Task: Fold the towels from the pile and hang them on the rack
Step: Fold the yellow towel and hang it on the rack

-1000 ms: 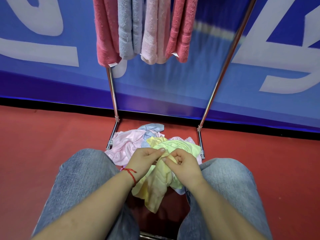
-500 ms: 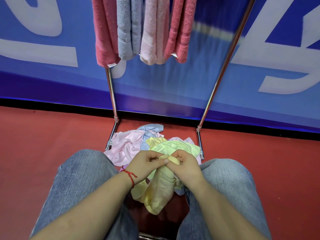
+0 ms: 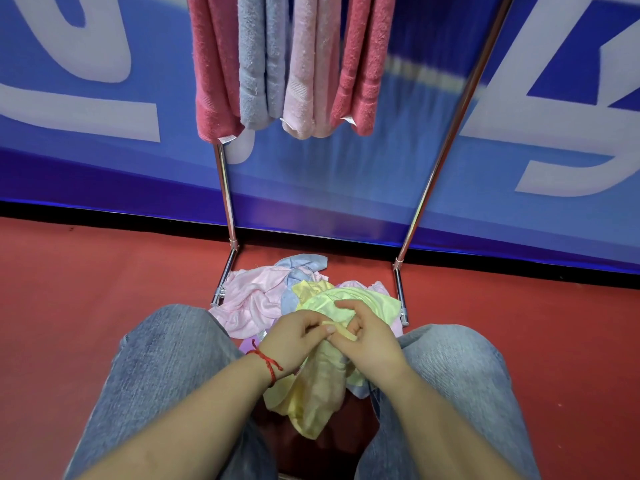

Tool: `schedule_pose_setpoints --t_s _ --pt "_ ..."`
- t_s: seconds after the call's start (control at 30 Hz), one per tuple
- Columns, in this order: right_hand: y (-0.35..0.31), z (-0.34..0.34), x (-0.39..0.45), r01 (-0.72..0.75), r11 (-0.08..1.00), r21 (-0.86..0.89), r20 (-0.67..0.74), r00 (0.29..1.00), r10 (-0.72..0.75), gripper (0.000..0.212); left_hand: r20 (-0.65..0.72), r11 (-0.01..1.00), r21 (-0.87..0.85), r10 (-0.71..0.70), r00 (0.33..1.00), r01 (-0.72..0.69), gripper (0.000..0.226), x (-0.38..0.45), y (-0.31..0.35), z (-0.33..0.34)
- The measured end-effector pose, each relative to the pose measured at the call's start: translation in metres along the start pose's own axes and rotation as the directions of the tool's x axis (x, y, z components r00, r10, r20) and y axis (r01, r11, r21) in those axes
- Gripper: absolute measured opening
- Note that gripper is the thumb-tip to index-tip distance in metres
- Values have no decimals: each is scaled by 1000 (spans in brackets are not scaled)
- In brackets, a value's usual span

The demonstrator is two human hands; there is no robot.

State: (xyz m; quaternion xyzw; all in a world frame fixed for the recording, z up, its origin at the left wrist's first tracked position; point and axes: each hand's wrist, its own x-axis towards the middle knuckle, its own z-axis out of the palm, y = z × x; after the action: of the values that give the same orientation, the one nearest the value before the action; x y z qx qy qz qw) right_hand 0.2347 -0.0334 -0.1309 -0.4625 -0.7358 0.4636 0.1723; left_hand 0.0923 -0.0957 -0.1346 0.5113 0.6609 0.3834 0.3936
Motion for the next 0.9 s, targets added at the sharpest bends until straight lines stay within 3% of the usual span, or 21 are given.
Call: schedule_pose_setpoints --t_s 0.1,0.17,0.4,0.6,0.7,0.8,0.9 --pt "0 1 -2 -11 995 -102 102 995 22 16 31 960 263 89 996 -94 29 1 -1 0" --pt "1 1 -2 -10 988 -155 113 993 28 19 45 918 373 122 991 -130 29 2 -2 0" --pt "7 0 3 -51 956 -289 104 991 85 34 24 903 392 180 983 -175 41 3 -1 -9" --pt "11 0 8 -111 895 -431 6 992 126 22 188 786 587 101 977 -195 28 6 -6 -5" --pt "11 -1 8 -67 849 -524 -75 997 32 6 134 770 613 119 984 -177 29 7 -9 -6" --pt "14 -1 7 -8 757 -654 -100 992 -76 27 22 803 574 181 983 -161 28 7 -10 -11" --pt "18 -1 4 59 762 -645 -122 976 -179 33 -79 836 527 229 970 -154 44 3 -8 -16"
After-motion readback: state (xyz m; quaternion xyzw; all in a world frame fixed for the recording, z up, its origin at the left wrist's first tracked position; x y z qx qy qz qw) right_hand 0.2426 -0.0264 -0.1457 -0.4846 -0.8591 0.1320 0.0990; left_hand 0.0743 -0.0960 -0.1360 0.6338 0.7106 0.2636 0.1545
